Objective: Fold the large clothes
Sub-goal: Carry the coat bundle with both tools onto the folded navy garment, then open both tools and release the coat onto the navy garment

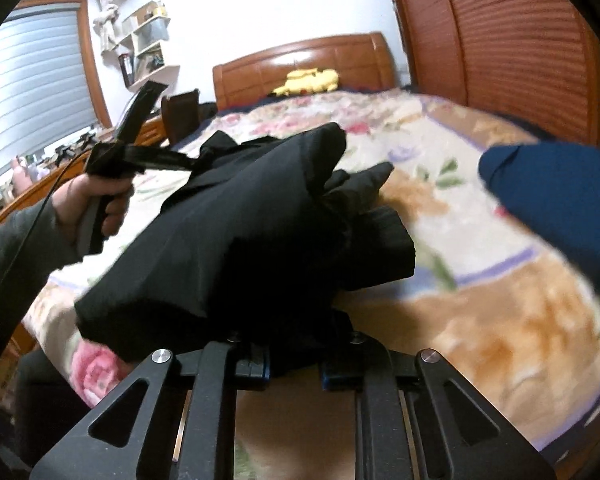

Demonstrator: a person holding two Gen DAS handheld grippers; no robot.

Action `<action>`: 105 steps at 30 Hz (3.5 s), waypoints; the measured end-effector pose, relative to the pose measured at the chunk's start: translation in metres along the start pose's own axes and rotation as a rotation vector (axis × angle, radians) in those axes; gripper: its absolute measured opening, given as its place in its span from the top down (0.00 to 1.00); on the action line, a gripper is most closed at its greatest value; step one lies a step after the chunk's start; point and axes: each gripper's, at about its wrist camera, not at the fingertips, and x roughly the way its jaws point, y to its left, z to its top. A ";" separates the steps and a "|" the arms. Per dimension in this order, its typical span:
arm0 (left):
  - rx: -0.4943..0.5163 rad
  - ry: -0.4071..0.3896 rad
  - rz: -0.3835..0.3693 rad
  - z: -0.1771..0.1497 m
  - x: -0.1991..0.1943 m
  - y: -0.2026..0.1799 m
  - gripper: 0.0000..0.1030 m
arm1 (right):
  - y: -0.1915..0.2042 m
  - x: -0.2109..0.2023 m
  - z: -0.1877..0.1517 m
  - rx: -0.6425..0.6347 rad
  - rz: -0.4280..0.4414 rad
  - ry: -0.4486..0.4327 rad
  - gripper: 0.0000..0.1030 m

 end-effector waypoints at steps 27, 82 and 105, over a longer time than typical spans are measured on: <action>0.208 -0.204 -0.298 0.143 0.027 -0.305 0.93 | -0.204 -0.146 0.100 -0.103 -0.553 -0.092 0.88; 0.213 -0.257 -0.167 -0.074 -0.086 -0.148 0.46 | -0.230 -0.105 0.062 0.122 -0.693 -0.036 0.39; 0.100 -0.273 0.000 -0.116 -0.119 -0.059 0.46 | -0.052 -0.023 0.075 -0.010 -0.449 -0.069 0.20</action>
